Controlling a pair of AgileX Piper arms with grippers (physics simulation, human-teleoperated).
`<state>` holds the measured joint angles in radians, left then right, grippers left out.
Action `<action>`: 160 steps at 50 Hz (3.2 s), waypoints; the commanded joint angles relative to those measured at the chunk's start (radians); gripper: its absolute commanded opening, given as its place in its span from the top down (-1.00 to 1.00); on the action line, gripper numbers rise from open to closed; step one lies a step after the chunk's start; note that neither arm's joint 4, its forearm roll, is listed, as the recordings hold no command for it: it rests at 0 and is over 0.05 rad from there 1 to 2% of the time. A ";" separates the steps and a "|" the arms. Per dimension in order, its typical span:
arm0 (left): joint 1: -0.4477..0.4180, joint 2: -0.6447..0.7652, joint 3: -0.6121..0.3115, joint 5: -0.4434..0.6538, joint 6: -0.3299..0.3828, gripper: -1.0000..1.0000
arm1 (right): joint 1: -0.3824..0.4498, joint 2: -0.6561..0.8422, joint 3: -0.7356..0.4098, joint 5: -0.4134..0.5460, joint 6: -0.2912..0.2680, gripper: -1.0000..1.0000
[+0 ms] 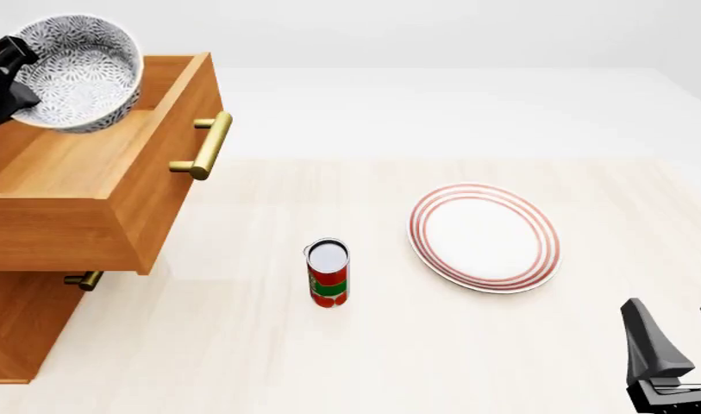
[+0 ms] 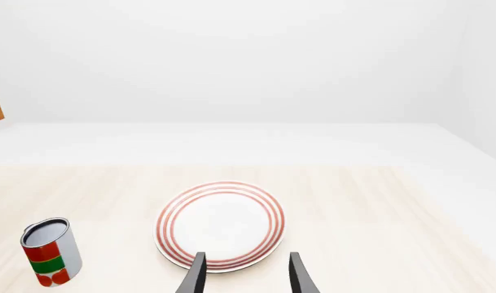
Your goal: Put the bowl in the top drawer of the cabinet.
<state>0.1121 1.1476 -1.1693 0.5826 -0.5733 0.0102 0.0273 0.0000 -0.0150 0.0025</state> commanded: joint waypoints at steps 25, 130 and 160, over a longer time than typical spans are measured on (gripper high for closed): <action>0.050 0.071 -0.019 -0.001 0.055 1.00 | -0.002 -0.005 -0.001 0.002 0.000 -1.00; 0.077 0.248 -0.106 -0.016 0.124 1.00 | -0.002 -0.005 -0.001 0.002 0.000 -1.00; 0.088 0.262 -0.085 -0.036 0.132 1.00 | -0.002 -0.005 -0.001 0.002 0.000 -1.00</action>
<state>0.1572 1.4093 -1.2711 0.5607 -0.4563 0.0102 0.0272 0.0000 -0.0150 0.0025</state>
